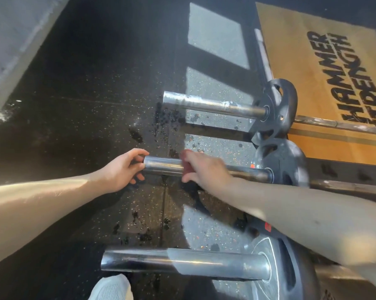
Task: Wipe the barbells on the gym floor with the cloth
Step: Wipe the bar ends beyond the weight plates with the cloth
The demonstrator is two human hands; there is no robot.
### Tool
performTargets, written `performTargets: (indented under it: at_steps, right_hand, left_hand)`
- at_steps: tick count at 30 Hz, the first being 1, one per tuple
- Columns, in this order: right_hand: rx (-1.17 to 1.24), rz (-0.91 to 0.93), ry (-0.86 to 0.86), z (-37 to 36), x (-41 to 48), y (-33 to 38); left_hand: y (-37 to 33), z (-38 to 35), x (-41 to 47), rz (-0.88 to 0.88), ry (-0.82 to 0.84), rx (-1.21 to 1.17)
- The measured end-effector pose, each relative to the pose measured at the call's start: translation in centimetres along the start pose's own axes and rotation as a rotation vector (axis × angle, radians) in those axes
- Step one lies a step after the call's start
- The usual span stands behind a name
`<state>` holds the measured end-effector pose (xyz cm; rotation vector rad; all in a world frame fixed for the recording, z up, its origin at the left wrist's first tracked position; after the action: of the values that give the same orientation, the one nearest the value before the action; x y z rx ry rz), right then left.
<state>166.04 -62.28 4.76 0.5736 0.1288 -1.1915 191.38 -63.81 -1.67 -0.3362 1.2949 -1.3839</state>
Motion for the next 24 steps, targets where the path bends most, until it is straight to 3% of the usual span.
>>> performTargets:
  at_steps: [3,6,9,12,15,19,24]
  right_hand:
    - [-0.015,0.138,-0.042,-1.0,2.6,4.5]
    - [-0.091,0.191,-0.077,-1.2,1.8,2.3]
    - [-0.203,0.035,-0.028,-0.6,-1.2,-2.8]
    - [-0.53,-0.191,-0.048,1.5,-5.1,-8.5]
    - [-0.74,-0.373,0.035,2.3,-8.2,-12.0]
    - [-0.608,-0.554,0.004,0.5,-7.3,-11.1]
    - [-0.511,-0.547,-0.116,-1.1,-6.0,-7.4]
  left_hand:
    - [0.1,0.5,-0.3,0.015,0.009,0.039]
    - [-0.2,0.6,-0.4,0.003,0.008,0.078]
    - [-0.8,0.7,-0.6,-0.123,-0.032,0.29]
    - [-1.8,0.8,-0.4,-0.238,-0.116,0.401]
    - [-2.3,0.3,0.0,-0.295,-0.11,0.503]
    - [-2.6,0.2,0.1,-0.229,-0.139,0.59]
    - [-3.6,0.4,0.6,-0.201,-0.119,0.636]
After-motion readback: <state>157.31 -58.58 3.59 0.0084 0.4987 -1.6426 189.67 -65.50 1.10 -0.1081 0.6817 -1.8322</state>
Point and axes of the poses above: each hand's wrist, its own x-axis towards the middle knuckle, its own z-axis out of the back of the hand, y = z × x, the point moved 3 cm from there along x, towards the middle knuckle, and after that the axes turned 3 degrees about y, right-handed, at the moved point
